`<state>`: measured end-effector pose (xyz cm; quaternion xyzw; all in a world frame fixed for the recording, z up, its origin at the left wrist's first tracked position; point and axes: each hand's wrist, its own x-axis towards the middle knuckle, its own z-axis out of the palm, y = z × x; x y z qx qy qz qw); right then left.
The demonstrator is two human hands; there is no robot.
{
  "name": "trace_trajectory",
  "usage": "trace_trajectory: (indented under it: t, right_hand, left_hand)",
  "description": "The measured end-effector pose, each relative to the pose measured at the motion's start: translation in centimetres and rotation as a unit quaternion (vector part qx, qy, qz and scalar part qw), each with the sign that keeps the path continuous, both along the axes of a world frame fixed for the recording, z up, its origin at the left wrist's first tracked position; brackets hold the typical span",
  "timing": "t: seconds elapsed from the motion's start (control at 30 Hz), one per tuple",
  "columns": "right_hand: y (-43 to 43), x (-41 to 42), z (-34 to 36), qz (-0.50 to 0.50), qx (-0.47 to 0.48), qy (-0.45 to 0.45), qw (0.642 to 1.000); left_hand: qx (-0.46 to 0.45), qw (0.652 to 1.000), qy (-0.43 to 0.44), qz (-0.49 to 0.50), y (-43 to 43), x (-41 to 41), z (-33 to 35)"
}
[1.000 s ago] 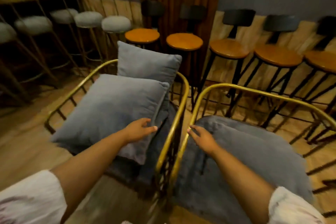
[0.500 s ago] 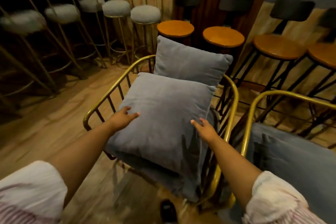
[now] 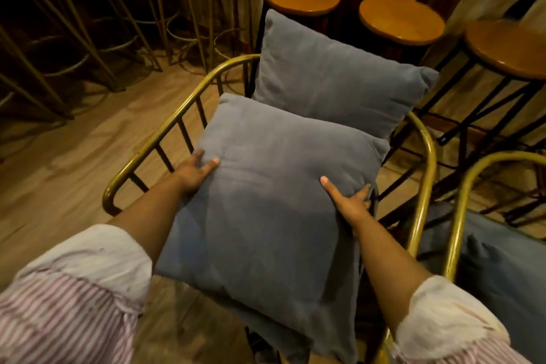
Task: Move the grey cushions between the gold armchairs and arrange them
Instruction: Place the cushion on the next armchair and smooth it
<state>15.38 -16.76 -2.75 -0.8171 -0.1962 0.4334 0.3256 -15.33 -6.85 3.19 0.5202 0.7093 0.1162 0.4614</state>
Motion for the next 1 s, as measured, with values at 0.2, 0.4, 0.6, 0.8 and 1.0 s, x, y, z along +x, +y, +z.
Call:
trace_trajectory:
  t: [0.2, 0.4, 0.6, 0.8, 1.0]
  right_hand:
    - [-0.3, 1.8, -1.3, -0.037, 0.075, 0.057, 0.995]
    - [-1.8, 2.3, -0.8, -0.075, 0.138, 0.115, 0.981]
    - [-5.5, 1.7, 4.6, -0.082, 0.220, 0.106, 0.966]
    - [-12.2, 2.6, 12.6, -0.083, 0.286, 0.099, 0.949]
    - [-19.4, 7.2, 16.3, -0.099, 0.329, 0.100, 0.934]
  left_hand:
    - [-0.035, 0.993, -0.071, 0.091, 1.3, -0.1, -1.6]
    - [-0.029, 0.986, -0.099, 0.132, 0.1, -0.2, -1.5]
    - [0.070, 0.981, -0.135, 0.120, -4.8, -0.5, 4.5]
    - [0.156, 0.969, -0.163, 0.102, -11.0, 0.8, 12.4]
    - [0.206, 0.961, -0.159, 0.090, -16.9, 5.0, 16.7]
